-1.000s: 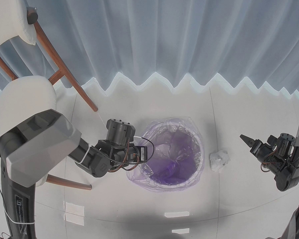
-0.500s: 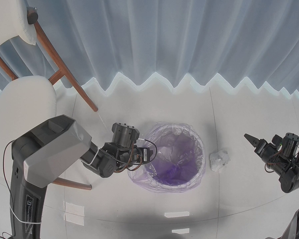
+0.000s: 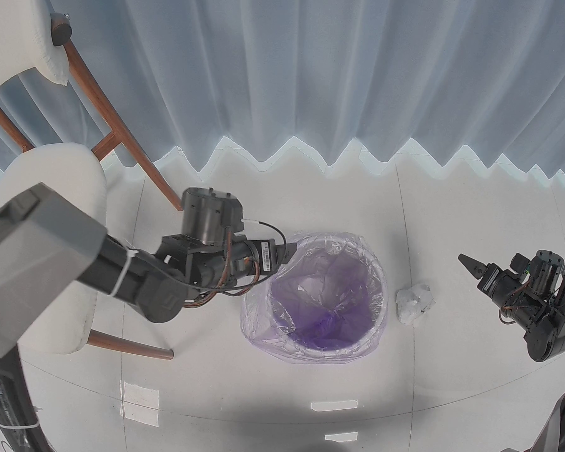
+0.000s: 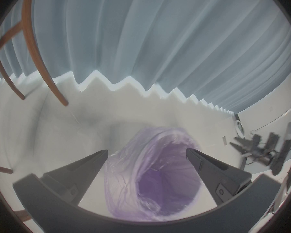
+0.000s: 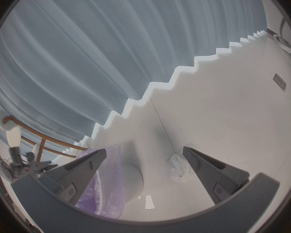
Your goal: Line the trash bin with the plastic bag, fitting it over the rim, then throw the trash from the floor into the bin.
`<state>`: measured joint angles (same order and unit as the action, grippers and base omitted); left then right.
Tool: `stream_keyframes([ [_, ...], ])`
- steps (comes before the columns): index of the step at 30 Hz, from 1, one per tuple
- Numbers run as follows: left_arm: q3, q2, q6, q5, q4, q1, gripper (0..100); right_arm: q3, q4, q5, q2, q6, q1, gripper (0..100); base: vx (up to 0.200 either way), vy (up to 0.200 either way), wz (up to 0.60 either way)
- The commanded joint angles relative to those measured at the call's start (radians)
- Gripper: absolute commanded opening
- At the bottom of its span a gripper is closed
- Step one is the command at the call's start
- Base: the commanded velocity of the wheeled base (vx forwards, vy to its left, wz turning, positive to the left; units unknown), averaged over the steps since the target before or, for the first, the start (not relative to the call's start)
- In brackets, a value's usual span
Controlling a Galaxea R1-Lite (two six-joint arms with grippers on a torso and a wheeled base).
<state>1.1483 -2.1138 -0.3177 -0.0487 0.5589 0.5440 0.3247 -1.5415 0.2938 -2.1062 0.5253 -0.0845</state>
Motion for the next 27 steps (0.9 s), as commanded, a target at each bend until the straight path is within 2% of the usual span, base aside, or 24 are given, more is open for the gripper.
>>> stream_keyframes([
  [1,-0.257,0.399,-0.004,-0.016,0.006,0.06,100,0.192,0.21,0.004,-0.092,-0.062,-0.026,100,0.0,0.0,0.0],
  [2,-0.274,0.419,-0.003,-0.014,0.007,0.06,100,0.217,0.254,0.004,-0.09,-0.064,-0.031,100,0.0,0.0,0.0],
  [3,-0.315,0.472,0.0,-0.013,0.016,0.056,100,0.298,0.414,0.004,-0.083,-0.076,-0.049,100,0.0,0.0,0.0],
  [4,-0.315,0.472,0.0,-0.013,0.016,0.056,100,0.298,0.414,0.004,-0.083,-0.076,-0.049,100,0.0,0.0,0.0],
  [5,-0.366,0.546,0.0,-0.006,0.042,0.043,100,0.429,0.67,0.002,-0.074,-0.131,-0.054,100,0.0,0.0,0.0],
  [6,-0.374,0.558,0.0,-0.005,0.049,0.037,100,0.456,0.721,0.002,-0.075,-0.149,-0.054,100,0.0,0.0,0.0],
  [7,-0.394,0.591,0.003,-0.003,0.075,0.011,100,0.547,0.871,0.002,-0.086,-0.222,-0.054,100,0.0,0.0,0.0],
  [9,-0.412,0.615,0.008,-0.003,0.122,-0.018,100,0.652,1.02,-0.002,-0.141,-0.326,-0.052,100,0.0,0.0,0.0],
  [13,-0.478,0.667,0.009,-0.006,0.202,-0.055,100,0.772,1.089,-0.051,-0.245,-0.366,-0.008,100,0.0,0.0,0.0],
  [17,-0.541,0.713,0.02,-0.003,0.249,-0.101,100,0.872,1.114,-0.055,-0.359,-0.386,0.02,100,0.0,0.0,0.0],
  [21,-0.538,0.735,0.029,0.001,0.254,-0.18,100,0.941,1.124,-0.053,-0.43,-0.427,0.037,100,0.0,0.0,0.0],
  [27,-0.513,0.733,0.031,0.001,0.254,-0.21,100,1.082,1.345,-0.053,-0.454,-0.43,0.042,100,0.0,0.0,0.0],
])
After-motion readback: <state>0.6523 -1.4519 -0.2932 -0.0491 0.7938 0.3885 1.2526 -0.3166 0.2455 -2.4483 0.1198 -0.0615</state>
